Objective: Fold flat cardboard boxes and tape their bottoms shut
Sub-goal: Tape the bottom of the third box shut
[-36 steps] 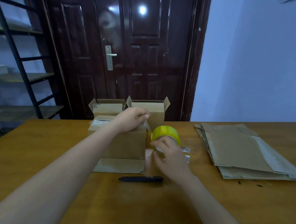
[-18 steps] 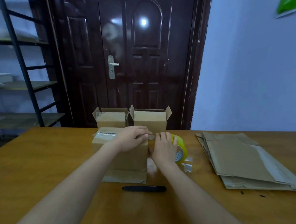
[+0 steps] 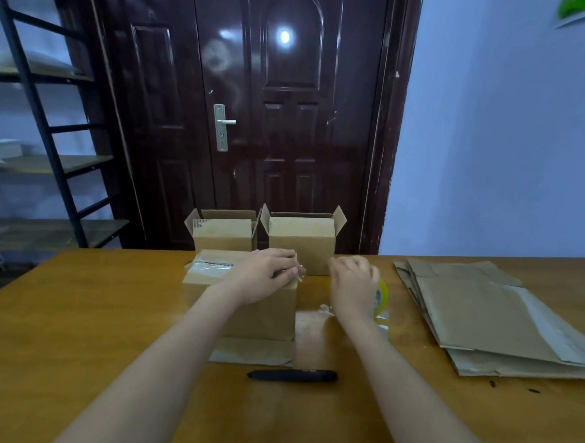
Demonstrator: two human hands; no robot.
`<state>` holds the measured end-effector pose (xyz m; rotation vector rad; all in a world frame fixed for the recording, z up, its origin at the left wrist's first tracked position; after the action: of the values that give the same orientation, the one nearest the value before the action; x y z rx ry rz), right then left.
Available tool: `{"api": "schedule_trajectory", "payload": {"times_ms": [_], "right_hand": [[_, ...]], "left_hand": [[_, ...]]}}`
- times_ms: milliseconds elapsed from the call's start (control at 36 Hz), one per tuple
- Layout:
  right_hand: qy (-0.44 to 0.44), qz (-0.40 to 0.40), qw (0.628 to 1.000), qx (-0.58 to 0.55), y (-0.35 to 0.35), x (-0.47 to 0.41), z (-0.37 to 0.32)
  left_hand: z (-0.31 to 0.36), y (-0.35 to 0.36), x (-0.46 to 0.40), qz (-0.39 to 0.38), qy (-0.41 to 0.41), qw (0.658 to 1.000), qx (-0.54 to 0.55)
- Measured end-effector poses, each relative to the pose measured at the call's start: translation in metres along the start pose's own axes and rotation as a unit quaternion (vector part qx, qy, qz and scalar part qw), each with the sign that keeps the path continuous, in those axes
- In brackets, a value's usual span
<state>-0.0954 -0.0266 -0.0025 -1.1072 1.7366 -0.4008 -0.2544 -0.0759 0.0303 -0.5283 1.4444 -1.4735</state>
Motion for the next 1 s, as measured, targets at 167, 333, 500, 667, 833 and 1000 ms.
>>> {"api": "schedule_trajectory", "payload": {"times_ms": [167,333,500,667,833,1000], "right_hand": [[-0.024,-0.044,0.998,-0.031,-0.013,-0.004,0.012],[-0.043,-0.012,0.993,-0.105,-0.016,0.016,0.005],[-0.175,-0.036,0.982,-0.063,-0.013,0.046,-0.014],[-0.203,-0.025,0.966,-0.157,-0.032,0.062,-0.015],[-0.074,-0.149,0.932,-0.323,-0.043,0.055,0.001],[0.007,-0.324,0.875,-0.359,-0.044,0.028,0.017]], "left_hand": [[-0.002,-0.001,0.006,-0.01,-0.011,1.0,0.007],[0.002,0.001,0.005,-0.033,-0.009,0.999,-0.031],[-0.003,0.007,0.002,-0.07,-0.019,0.997,-0.04],[-0.001,0.006,-0.002,-0.081,-0.039,0.995,-0.04],[0.001,0.007,-0.005,-0.09,-0.05,0.994,-0.04],[0.003,0.007,-0.006,-0.093,-0.057,0.993,-0.046]]}}
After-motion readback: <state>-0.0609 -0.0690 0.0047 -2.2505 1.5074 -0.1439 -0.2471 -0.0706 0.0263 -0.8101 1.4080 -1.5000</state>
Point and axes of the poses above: each hand's wrist, its own x-axis away from the middle knuckle, its own y-axis out of the palm, z = x × y, the point moved 6 cm from there along -x, towards the middle knuckle, and after that the axes turned 13 degrees about y, right-handed, at the moved point
